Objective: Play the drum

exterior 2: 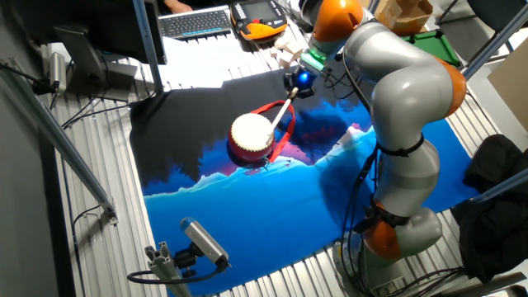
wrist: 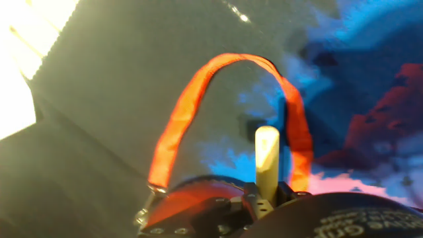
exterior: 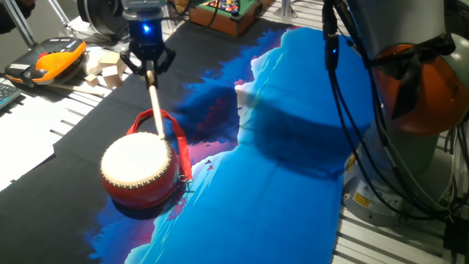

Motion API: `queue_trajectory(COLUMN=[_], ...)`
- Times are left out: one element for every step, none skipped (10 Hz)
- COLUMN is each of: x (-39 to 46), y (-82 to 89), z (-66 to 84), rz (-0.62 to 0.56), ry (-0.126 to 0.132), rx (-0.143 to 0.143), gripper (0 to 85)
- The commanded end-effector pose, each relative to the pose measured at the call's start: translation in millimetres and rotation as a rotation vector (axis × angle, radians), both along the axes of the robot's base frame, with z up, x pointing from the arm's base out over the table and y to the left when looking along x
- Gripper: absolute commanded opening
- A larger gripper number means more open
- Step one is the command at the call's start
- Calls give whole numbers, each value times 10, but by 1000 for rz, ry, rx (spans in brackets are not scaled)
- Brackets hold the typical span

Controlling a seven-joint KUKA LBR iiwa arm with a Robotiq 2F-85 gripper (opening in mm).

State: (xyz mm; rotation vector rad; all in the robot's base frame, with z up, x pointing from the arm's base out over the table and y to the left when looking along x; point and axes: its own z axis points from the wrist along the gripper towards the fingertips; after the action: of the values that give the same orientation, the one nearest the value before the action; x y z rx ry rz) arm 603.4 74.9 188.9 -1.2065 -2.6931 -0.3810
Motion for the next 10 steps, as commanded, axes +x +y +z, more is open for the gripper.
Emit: queue_trajectory(x=[37, 73, 99, 127, 157, 187, 205, 212, 201, 175], y=[8, 27, 58, 89, 114, 111, 103, 117, 136, 175], z=[-31, -57, -72, -91, -112, -145, -174, -201, -191, -141], rz=[-15, -36, -46, -62, -67, -68, -67, -61, -59, -68], ry=[0, -6, -9, -21, -33, -48, -54, -52, -37, -32], rx=[1, 3, -7, -28, -79, -133, -137, -132, -84, -36], gripper=[0, 0, 0, 0, 0, 0, 0, 0, 0, 0])
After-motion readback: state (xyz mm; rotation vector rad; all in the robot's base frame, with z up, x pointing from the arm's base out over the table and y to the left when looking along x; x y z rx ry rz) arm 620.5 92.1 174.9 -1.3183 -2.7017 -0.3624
